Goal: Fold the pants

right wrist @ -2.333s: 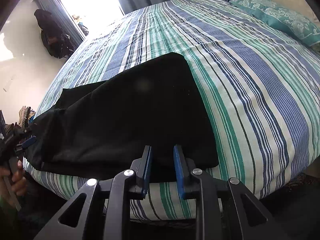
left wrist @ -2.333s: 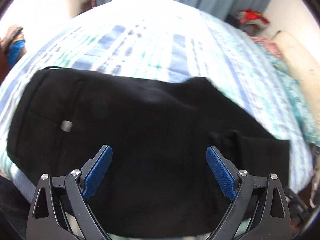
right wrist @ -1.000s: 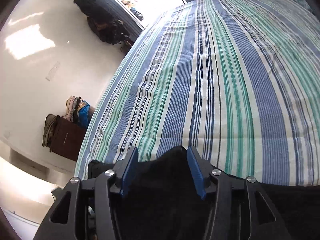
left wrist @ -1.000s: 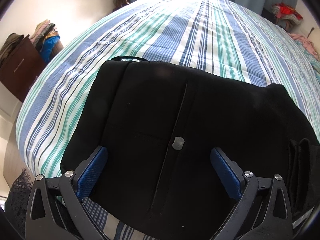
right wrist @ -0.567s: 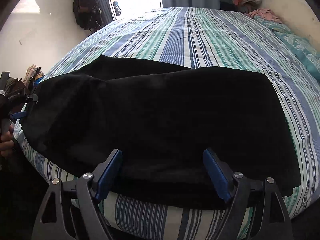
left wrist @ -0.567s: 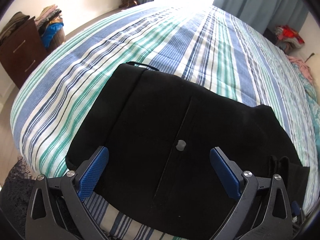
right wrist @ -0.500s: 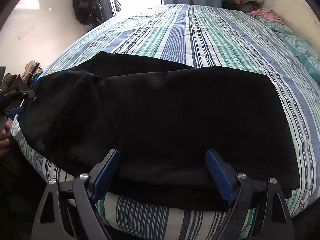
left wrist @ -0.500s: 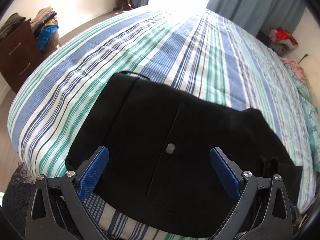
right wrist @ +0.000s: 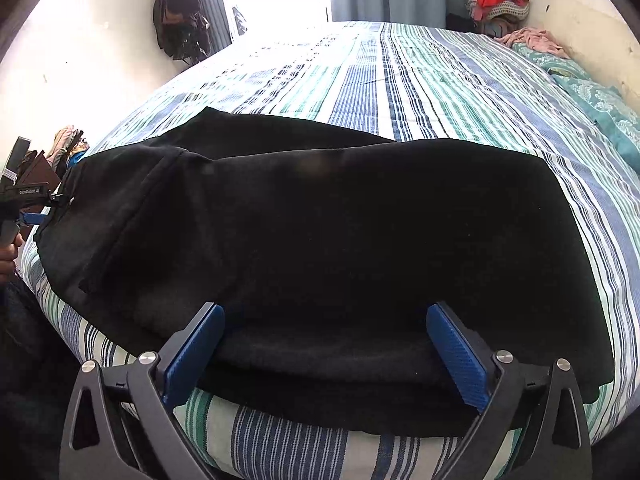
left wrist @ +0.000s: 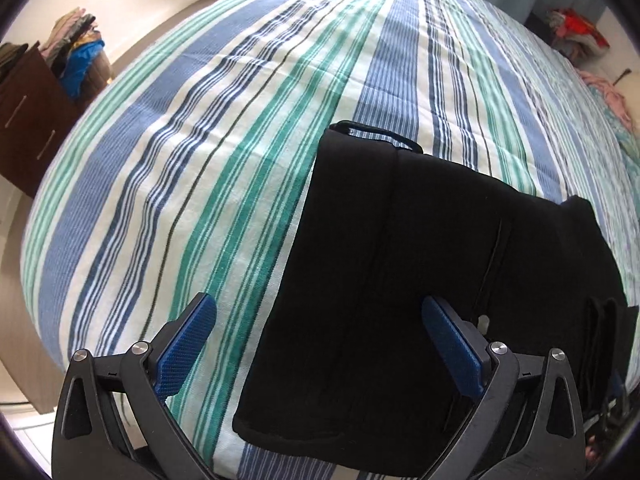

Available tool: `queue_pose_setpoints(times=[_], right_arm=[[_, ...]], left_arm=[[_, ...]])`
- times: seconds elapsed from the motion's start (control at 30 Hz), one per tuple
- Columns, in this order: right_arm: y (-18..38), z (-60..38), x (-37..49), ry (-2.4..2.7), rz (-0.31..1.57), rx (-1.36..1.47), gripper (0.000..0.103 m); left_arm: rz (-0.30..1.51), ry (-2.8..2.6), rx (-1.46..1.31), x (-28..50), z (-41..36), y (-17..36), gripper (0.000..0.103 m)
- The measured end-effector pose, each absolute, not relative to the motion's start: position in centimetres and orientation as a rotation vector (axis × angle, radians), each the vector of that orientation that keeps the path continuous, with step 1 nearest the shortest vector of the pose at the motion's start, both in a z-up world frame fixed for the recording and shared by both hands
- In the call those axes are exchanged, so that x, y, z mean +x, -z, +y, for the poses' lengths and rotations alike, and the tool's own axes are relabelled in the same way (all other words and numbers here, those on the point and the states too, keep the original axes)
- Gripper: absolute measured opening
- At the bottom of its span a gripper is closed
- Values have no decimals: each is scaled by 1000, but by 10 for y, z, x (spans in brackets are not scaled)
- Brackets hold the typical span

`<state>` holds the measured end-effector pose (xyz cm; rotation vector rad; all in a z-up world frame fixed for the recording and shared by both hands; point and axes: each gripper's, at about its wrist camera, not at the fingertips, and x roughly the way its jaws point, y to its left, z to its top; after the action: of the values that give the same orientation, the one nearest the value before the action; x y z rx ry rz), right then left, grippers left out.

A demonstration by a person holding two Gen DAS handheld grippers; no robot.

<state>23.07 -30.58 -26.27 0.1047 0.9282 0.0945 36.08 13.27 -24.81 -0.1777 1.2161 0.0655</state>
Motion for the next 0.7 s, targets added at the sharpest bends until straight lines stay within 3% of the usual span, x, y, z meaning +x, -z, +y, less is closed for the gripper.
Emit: queue_pose_setpoints(times=[0.13, 0.7], right_arm=[[262, -306, 231, -97, 923, 104, 101], [263, -303, 231, -90, 918, 95, 103]], left_arm=[[1243, -10, -360, 360, 152, 261, 103], [1207, -47, -385, 351, 150, 256, 103]])
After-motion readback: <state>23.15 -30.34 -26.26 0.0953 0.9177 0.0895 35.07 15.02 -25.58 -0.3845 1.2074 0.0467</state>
